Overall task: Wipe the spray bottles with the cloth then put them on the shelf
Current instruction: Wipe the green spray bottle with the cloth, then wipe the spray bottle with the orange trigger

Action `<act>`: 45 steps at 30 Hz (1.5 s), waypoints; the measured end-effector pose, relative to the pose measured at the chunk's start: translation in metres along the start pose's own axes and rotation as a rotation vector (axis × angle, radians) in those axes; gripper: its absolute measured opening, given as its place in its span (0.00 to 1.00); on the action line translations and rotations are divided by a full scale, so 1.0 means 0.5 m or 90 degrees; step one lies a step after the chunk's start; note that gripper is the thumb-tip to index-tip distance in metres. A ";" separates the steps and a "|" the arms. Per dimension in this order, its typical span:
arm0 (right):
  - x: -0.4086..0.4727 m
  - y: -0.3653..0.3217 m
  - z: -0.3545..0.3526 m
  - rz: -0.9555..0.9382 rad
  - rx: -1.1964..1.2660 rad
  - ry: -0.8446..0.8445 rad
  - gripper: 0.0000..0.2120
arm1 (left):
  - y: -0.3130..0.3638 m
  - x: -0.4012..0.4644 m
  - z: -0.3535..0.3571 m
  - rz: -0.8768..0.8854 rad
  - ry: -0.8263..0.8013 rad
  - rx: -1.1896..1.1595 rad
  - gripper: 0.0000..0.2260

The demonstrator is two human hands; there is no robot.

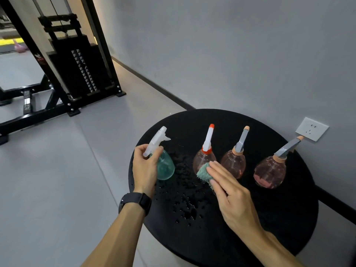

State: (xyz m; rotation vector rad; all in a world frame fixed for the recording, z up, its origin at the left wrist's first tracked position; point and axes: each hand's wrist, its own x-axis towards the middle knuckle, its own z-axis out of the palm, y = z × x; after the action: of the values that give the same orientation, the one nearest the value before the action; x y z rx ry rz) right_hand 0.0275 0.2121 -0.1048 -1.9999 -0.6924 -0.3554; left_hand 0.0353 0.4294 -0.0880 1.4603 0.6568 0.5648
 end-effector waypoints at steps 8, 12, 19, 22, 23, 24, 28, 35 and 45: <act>0.003 0.026 0.006 -0.004 -0.005 0.006 0.20 | -0.022 0.015 0.014 0.026 0.064 0.101 0.11; 0.006 0.038 0.015 -0.026 -0.027 -0.007 0.21 | -0.028 0.023 0.018 0.017 0.071 0.123 0.11; 0.007 0.057 0.027 -0.105 -0.110 -0.034 0.22 | -0.026 0.017 0.022 0.027 0.072 0.156 0.12; 0.001 0.062 0.026 -0.127 -0.128 -0.053 0.22 | -0.029 0.019 0.021 0.020 0.058 0.164 0.15; -0.001 0.065 0.024 -0.129 -0.128 -0.057 0.23 | -0.030 0.020 0.020 0.023 0.054 0.167 0.18; -0.003 0.067 0.021 -0.128 -0.129 -0.059 0.23 | -0.030 0.019 0.020 0.031 0.055 0.170 0.21; -0.002 0.079 0.003 -0.118 -0.123 -0.041 0.21 | -0.005 -0.002 0.025 0.146 0.111 0.227 0.30; 0.002 0.088 -0.036 -0.071 -0.120 -0.002 0.20 | 0.019 -0.069 0.073 0.414 0.027 0.304 0.19; 0.009 0.096 -0.068 -0.037 -0.128 0.034 0.19 | -0.008 -0.078 0.146 0.333 -0.138 0.324 0.21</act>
State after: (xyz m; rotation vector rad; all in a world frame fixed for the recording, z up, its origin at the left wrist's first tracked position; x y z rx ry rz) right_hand 0.0612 0.1658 -0.1192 -2.1549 -0.7053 -0.5292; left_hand 0.0592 0.3503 -0.0899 2.1663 0.2422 0.6518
